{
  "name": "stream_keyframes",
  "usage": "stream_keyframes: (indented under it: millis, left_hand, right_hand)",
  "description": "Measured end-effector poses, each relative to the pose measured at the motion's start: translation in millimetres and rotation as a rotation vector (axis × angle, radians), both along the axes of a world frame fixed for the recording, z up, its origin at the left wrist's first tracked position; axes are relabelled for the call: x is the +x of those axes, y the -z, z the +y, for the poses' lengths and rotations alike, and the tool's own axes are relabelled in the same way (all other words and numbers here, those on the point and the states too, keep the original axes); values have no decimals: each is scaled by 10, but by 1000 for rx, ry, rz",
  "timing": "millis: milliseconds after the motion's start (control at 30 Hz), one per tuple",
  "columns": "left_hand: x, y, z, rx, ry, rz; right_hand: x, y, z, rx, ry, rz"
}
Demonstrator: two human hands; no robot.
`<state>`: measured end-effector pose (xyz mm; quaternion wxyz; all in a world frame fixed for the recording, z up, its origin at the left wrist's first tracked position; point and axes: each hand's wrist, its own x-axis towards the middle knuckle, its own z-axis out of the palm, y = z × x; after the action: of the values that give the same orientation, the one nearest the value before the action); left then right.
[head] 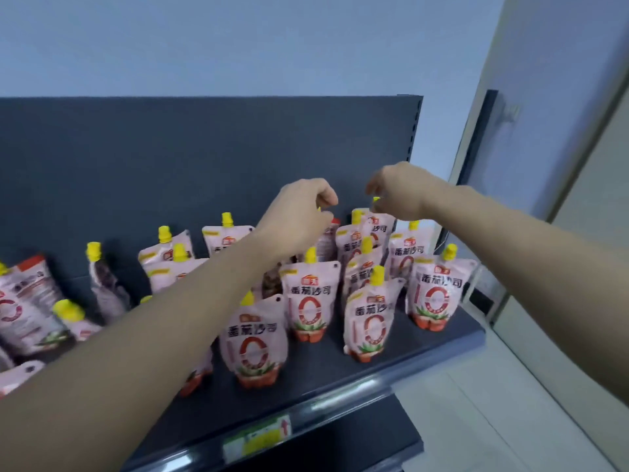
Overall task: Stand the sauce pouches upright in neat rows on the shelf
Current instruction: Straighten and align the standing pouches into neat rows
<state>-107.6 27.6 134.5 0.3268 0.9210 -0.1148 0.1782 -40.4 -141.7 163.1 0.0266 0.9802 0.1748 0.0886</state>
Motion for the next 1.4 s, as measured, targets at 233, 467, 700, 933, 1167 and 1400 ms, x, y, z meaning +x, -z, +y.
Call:
stream_keyframes:
  millis: [233, 467, 700, 933, 1167, 1400]
  left_hand:
    - [489, 93, -550, 33, -122, 102]
    - [948, 176, -636, 82, -196, 283]
    - [1451, 137, -545, 232, -195, 324]
    - [1843, 221, -467, 391, -68, 394]
    - [2003, 367, -229, 489, -141, 445]
    - [2091, 423, -179, 405, -311, 461]
  right_hand:
    - [573, 91, -642, 5, -54, 59]
    - [978, 245, -812, 54, -122, 111]
    - [1274, 276, -773, 56, -131, 127]
    - [1540, 351, -637, 59, -127, 174]
    - [1818, 415, -585, 25, -143, 191]
    - [2055, 494, -536, -100, -237, 279]
